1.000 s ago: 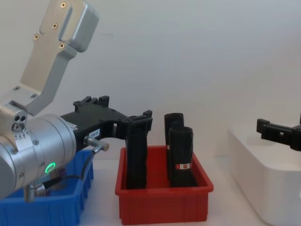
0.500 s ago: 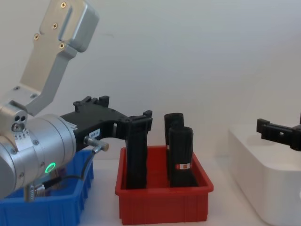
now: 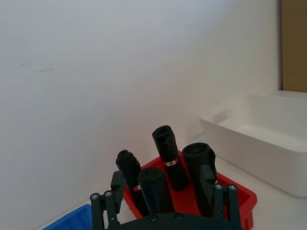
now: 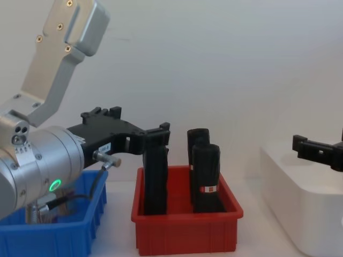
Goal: Pick the cotton swabs from the blue box and place them into the white box.
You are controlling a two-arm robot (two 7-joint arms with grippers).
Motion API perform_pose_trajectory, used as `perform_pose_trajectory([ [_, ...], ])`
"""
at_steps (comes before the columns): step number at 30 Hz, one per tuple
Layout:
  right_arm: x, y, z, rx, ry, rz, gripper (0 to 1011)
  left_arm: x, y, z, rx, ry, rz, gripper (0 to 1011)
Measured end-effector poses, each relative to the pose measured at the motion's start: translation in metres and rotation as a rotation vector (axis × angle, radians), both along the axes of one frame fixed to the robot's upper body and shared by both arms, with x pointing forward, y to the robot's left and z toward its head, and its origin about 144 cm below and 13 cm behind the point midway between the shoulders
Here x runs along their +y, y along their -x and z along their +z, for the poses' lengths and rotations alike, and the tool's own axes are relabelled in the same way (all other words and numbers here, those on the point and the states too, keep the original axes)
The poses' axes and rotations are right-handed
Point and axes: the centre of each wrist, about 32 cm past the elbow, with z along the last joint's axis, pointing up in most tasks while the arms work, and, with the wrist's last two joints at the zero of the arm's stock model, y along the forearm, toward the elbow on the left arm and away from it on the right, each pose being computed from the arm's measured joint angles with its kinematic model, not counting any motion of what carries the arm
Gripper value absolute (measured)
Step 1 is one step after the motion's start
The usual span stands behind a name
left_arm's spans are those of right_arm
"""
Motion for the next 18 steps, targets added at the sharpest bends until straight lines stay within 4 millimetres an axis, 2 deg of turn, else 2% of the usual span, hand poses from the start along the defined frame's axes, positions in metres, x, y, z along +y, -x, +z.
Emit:
perform_pose_trajectory([
  [18, 0.000, 0.000, 0.000, 0.000, 0.000, 0.000, 1002, 0.023, -0.028, 0.009, 0.102, 0.032, 0.087, 1004],
])
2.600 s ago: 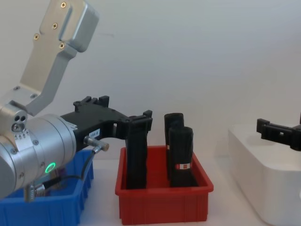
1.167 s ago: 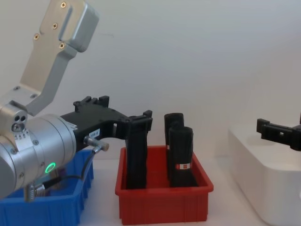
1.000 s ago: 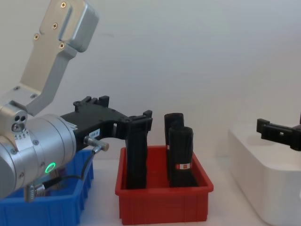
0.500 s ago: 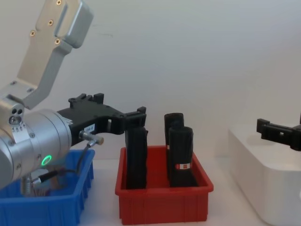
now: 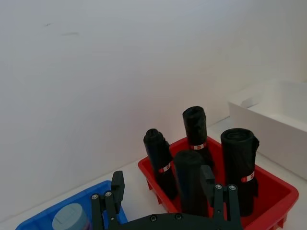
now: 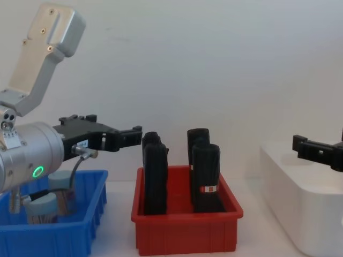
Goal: Pick the cotton swabs from the blue box and place them into the white box.
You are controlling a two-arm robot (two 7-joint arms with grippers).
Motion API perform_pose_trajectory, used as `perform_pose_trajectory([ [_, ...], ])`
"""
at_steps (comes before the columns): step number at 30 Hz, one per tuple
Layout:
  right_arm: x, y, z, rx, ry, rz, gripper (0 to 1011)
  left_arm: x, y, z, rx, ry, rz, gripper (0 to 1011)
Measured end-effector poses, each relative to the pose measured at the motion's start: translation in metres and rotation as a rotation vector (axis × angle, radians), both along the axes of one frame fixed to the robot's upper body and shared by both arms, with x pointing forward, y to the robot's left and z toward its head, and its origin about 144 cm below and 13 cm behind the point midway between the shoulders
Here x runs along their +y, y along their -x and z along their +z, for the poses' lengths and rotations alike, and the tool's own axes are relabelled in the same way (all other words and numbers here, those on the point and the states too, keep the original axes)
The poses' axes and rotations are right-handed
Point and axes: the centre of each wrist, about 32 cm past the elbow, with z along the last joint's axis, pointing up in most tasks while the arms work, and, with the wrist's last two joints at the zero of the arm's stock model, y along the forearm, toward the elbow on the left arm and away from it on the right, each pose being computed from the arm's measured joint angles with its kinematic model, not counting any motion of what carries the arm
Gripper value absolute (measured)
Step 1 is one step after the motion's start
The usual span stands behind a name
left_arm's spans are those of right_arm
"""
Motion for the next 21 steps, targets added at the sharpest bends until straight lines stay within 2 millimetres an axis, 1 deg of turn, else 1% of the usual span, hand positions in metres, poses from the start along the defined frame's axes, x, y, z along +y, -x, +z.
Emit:
perform_pose_trajectory([
  [3, 0.000, 0.000, 0.000, 0.000, 0.000, 0.000, 1002, 0.004, -0.004, 0.000, 0.018, 0.007, 0.014, 1004],
  [13, 0.000, 0.000, 0.000, 0.000, 0.000, 0.000, 1001, 0.027, -0.021, -0.005, 0.108, 0.027, 0.090, 1004],
  [21, 0.000, 0.000, 0.000, 0.000, 0.000, 0.000, 1002, 0.042, -0.029, -0.009, 0.153, 0.027, 0.135, 1004],
])
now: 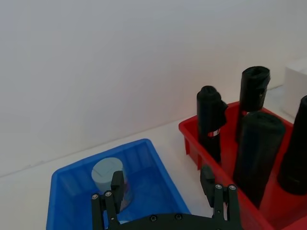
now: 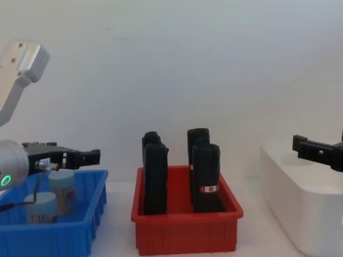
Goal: Pick the cotton swabs from the blue box and place them into the white box.
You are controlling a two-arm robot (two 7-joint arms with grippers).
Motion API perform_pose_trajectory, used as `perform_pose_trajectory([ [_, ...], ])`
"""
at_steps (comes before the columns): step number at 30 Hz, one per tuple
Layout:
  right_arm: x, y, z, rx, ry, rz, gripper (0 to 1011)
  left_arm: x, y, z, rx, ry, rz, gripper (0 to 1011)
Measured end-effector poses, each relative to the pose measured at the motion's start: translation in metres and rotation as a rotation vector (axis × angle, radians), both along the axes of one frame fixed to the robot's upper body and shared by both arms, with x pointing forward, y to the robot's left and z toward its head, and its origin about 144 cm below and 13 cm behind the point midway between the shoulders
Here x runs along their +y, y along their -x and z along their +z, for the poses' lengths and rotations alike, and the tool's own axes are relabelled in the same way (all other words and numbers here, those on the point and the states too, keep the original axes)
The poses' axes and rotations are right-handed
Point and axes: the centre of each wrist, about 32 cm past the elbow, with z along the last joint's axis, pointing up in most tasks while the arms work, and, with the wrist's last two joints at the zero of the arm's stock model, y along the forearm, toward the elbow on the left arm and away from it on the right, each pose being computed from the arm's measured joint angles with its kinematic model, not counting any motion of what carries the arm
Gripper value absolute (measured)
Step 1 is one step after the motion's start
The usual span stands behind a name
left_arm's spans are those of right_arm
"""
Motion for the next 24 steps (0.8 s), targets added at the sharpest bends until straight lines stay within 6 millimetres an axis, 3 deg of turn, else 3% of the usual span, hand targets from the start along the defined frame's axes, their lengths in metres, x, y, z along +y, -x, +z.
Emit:
perform_pose_trajectory([
  [24, 0.000, 0.000, 0.000, 0.000, 0.000, 0.000, 1002, 0.039, -0.008, -0.021, 0.140, 0.001, 0.100, 1004],
])
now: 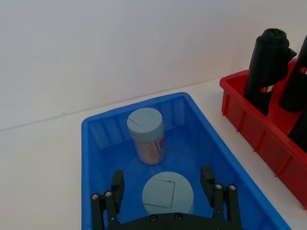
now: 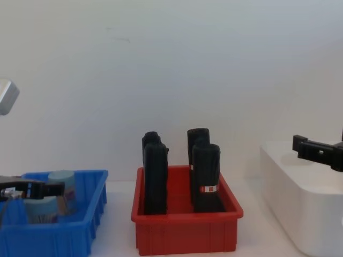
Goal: Pick the cotton swabs from the blue box and place them into the white box.
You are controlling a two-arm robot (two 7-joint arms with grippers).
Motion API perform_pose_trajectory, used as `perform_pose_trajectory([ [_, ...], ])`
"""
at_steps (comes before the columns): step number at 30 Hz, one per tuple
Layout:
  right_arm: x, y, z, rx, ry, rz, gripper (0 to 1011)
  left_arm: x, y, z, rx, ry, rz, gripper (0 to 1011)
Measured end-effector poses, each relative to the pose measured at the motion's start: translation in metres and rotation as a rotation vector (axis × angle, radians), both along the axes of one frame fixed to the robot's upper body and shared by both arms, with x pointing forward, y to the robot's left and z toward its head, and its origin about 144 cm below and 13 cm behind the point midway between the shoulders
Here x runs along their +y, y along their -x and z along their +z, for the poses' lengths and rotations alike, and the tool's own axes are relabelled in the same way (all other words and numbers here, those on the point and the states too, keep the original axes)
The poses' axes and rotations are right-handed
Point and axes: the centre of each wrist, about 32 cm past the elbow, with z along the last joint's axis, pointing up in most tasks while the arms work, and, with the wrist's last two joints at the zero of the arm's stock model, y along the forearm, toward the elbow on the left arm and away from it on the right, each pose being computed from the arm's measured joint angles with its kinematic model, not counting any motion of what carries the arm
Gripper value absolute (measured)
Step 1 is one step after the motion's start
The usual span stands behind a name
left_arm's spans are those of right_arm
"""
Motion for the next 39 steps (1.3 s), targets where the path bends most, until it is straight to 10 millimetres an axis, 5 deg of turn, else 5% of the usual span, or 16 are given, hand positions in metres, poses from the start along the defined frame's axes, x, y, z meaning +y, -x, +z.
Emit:
perform_pose_trajectory([
  [23, 0.000, 0.000, 0.000, 0.000, 0.000, 0.000, 1002, 0.018, -0.012, -0.017, 0.046, 0.092, -0.033, 1004],
  [39, 0.000, 0.000, 0.000, 0.000, 0.000, 0.000, 1002, 0.021, -0.012, -0.019, 0.050, 0.113, -0.040, 669],
])
